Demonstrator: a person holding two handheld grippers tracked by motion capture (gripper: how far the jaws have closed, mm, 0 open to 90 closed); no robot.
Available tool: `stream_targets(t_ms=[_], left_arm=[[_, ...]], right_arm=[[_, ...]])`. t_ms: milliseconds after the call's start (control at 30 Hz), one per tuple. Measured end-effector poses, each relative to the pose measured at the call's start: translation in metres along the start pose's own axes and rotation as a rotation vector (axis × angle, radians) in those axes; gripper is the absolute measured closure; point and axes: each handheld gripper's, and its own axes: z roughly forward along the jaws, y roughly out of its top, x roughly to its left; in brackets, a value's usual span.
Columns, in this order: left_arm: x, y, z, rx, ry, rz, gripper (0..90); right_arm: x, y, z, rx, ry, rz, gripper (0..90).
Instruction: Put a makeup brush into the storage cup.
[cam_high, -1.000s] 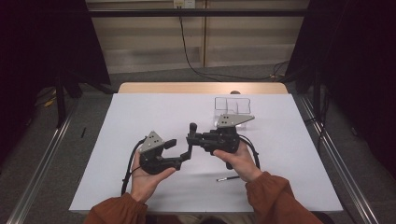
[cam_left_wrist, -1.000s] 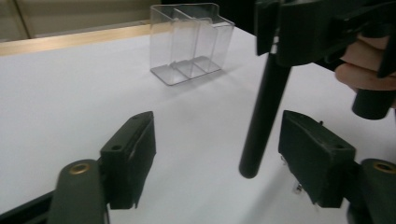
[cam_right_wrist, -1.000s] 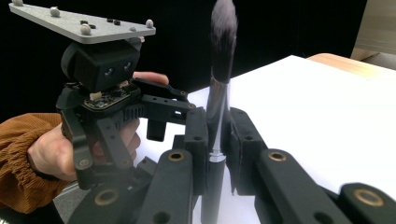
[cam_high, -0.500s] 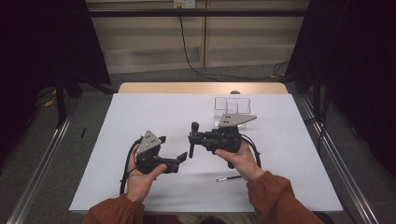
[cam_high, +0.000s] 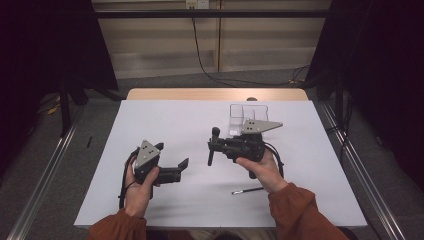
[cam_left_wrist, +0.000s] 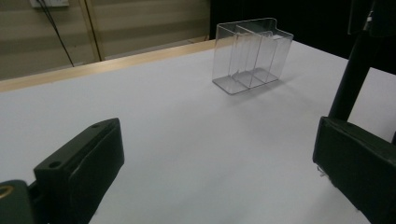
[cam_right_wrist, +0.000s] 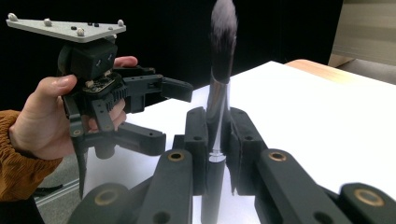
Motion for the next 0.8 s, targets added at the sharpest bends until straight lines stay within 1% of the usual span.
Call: stream_targets(t_ms=[67, 167, 200, 233, 267, 300, 333, 367, 433, 467, 500, 633, 667, 700, 733, 767, 800], left_arm=[[0.002, -0.001, -0.004, -0.005, 0.011, 0.003, 1.8], [0.007, -0.002, -0.009, -0.013, -0.022, -0.008, 1.9], [0.009, -0.003, -0.011, -0.025, -0.027, -0.014, 2.0], [0.010, -0.003, -0.013, -0.026, -0.027, -0.012, 1.9], [0.010, -0.004, -0.014, -0.033, -0.019, -0.017, 1.9], [0.011, -0.005, -0.016, -0.055, -0.023, -0.027, 1.9], [0.011, -0.006, -0.018, -0.068, -0.037, -0.029, 1.9], [0.012, -0.006, -0.019, -0.080, -0.039, -0.032, 1.8], [0.014, -0.008, -0.022, -0.092, -0.031, -0.045, 2.0], [0.015, -0.009, -0.023, -0.092, -0.034, -0.044, 2.0], [0.016, -0.010, -0.024, -0.091, -0.039, -0.051, 2.3], [0.021, -0.012, -0.031, -0.073, -0.040, -0.038, 3.0], [0.022, -0.013, -0.033, -0.072, -0.044, -0.046, 3.0], [0.024, -0.015, -0.035, -0.084, -0.044, -0.061, 3.0], [0.026, -0.016, -0.038, -0.085, -0.041, -0.067, 2.9], [0.027, -0.018, -0.039, -0.091, -0.044, -0.067, 2.9], [0.028, -0.019, -0.042, -0.095, -0.043, -0.053, 2.9]], right_arm=[[0.000, 0.000, -0.002, -0.005, -0.005, -0.003, 79.5], [-0.001, 0.001, -0.005, -0.006, -0.013, -0.001, 79.6], [-0.001, 0.001, -0.006, -0.003, -0.021, -0.008, 79.6], [-0.001, 0.000, -0.007, -0.002, -0.023, -0.008, 79.5], [-0.002, 0.000, -0.008, -0.005, -0.024, -0.008, 79.5], [-0.002, 0.000, -0.009, -0.005, -0.026, -0.007, 79.5], [-0.002, 0.000, -0.010, -0.006, -0.029, -0.008, 79.5], [-0.002, 0.001, -0.012, -0.008, -0.032, -0.007, 79.6], [-0.003, 0.001, -0.014, -0.010, -0.037, -0.008, 79.5], [-0.003, 0.000, -0.015, -0.010, -0.040, -0.010, 79.5], [-0.004, 0.000, -0.017, -0.008, -0.044, -0.009, 79.5], [-0.006, -0.001, -0.021, -0.010, -0.057, -0.007, 79.5], [-0.006, -0.001, -0.023, -0.012, -0.060, -0.006, 79.5], [-0.006, 0.000, -0.024, -0.014, -0.063, -0.007, 79.5], [-0.006, 0.000, -0.024, -0.020, -0.062, -0.005, 79.5], [-0.006, 0.000, -0.025, -0.022, -0.062, -0.005, 79.5], [-0.006, 0.001, -0.025, -0.022, -0.063, -0.008, 79.5]])
